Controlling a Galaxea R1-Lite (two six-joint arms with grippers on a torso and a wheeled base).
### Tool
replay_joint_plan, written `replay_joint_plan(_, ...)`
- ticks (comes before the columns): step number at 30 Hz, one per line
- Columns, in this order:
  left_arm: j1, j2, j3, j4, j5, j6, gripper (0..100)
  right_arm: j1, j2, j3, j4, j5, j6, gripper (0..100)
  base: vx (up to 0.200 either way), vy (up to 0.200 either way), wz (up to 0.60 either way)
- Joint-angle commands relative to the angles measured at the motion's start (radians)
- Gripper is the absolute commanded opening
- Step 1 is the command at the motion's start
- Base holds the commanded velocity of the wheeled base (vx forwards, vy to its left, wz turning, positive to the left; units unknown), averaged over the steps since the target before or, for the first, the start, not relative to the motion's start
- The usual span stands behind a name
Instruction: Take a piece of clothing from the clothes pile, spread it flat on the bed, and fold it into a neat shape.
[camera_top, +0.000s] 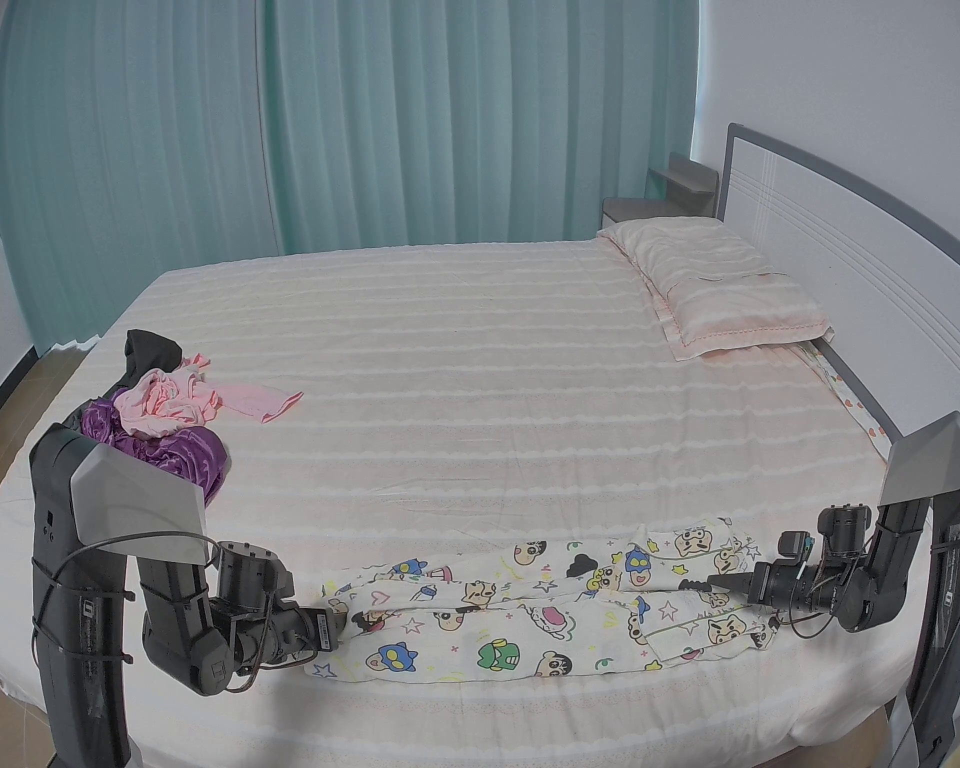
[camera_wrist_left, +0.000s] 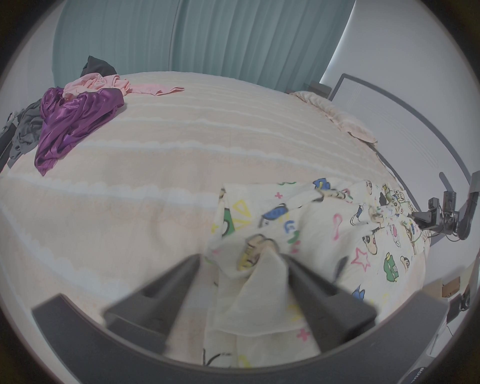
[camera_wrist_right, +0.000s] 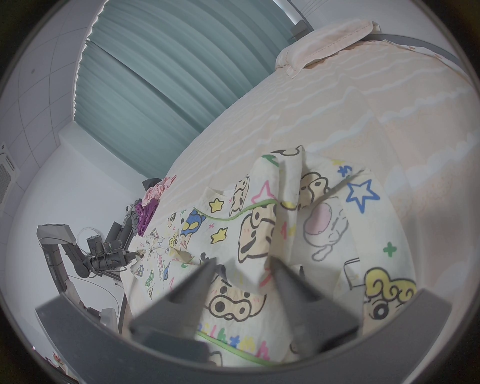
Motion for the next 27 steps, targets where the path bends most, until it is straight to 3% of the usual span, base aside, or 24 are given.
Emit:
replay_joint_plan(1, 0.013, 0.004, -0.005, -0.020, 0.002, -0.006, 100, -0.017, -0.040, 0.005, -0.001, -0.004, 0.004, 100, 0.000, 0.000, 0.00)
replay_joint_plan(8, 0.074, -0.077, -0.005, -0.045, -0.001, -0.129, 100, -0.100, -0.162, 0.042, 0.000, -0.008, 0.008, 100, 0.000, 0.000, 0.00)
replay_joint_plan(12, 0.102, -0.118, -0.005, -0.045, -0.017, -0.199, 100, -0.108, -0.214, 0.072, -0.001, -0.024, 0.028, 100, 0.000, 0.000, 0.00)
replay_joint_plan(18, 0.146, -0.193, -0.022, -0.045, -0.090, -0.423, 100, -0.021, -0.228, 0.089, -0.001, -0.120, 0.151, 100, 0.000, 0.000, 0.00)
replay_joint_plan(19, 0.151, -0.200, -0.038, -0.045, -0.101, -0.501, 100, 0.021, -0.205, 0.072, -0.003, -0.145, 0.211, 100, 0.000, 0.000, 0.00)
replay_joint_plan(22, 0.152, -0.200, -0.074, -0.043, -0.130, -0.684, 100, 0.088, -0.141, 0.019, -0.004, -0.226, 0.252, 100, 0.000, 0.000, 0.00)
replay_joint_plan(23, 0.152, -0.200, -0.074, -0.043, -0.130, -0.684, 100, 0.088, -0.141, 0.019, -0.004, -0.226, 0.252, 100, 0.000, 0.000, 0.00)
replay_joint_plan(24, 0.152, -0.195, -0.082, -0.043, -0.176, -0.744, 100, 0.114, -0.096, -0.006, -0.004, -0.271, 0.252, 100, 0.000, 0.000, 0.00)
replay_joint_plan(27, 0.154, -0.181, -0.084, -0.045, -0.225, -0.751, 100, 0.133, -0.060, -0.021, -0.007, -0.284, 0.252, 100, 0.000, 0.000, 0.00)
